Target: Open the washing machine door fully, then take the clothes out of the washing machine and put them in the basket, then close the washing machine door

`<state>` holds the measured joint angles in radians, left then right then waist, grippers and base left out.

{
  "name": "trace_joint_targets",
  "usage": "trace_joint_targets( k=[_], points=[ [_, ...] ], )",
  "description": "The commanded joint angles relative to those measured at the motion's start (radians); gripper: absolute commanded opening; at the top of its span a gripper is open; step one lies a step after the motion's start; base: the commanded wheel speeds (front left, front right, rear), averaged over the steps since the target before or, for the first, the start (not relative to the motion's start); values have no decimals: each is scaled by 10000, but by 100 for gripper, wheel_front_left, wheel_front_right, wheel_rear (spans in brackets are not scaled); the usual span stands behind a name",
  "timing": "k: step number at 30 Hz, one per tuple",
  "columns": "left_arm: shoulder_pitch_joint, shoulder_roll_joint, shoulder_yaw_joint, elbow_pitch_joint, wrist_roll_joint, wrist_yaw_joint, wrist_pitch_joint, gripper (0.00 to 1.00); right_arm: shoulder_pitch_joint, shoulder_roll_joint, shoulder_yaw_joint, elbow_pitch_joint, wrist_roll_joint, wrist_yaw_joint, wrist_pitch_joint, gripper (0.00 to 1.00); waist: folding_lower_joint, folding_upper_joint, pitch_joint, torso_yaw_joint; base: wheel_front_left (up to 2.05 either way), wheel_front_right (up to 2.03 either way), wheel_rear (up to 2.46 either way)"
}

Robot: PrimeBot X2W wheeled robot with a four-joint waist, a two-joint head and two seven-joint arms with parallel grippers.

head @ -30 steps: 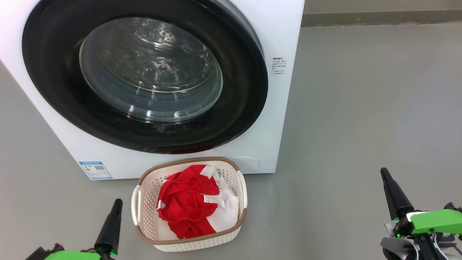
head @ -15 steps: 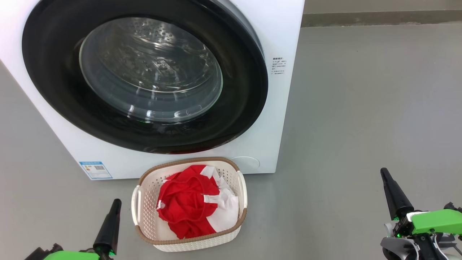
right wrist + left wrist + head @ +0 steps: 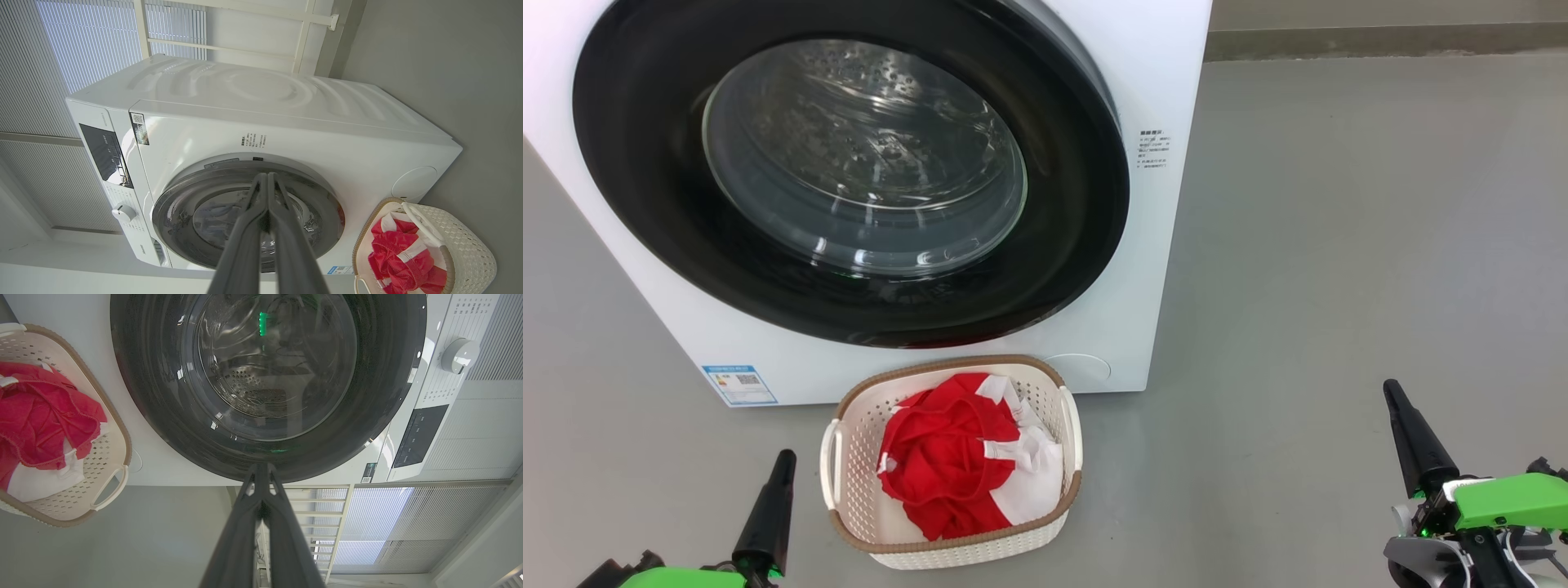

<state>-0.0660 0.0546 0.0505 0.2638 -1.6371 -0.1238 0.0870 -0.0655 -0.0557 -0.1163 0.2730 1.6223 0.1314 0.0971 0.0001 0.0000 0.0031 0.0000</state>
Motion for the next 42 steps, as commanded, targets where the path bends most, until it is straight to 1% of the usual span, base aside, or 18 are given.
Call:
trace_joint_targets(
  k=[1, 42],
  points=[
    [-396, 154, 361, -199, 59, -69, 45, 0, -409, -58, 177, -291, -11, -7, 39, 0, 0, 0, 0, 0, 0, 0, 0],
    [-406, 72, 477, -193, 155, -69, 137, 0, -416, -8, 105, -286, -71, -7, 96, 0, 0, 0, 0, 0, 0, 0, 0]
  ],
)
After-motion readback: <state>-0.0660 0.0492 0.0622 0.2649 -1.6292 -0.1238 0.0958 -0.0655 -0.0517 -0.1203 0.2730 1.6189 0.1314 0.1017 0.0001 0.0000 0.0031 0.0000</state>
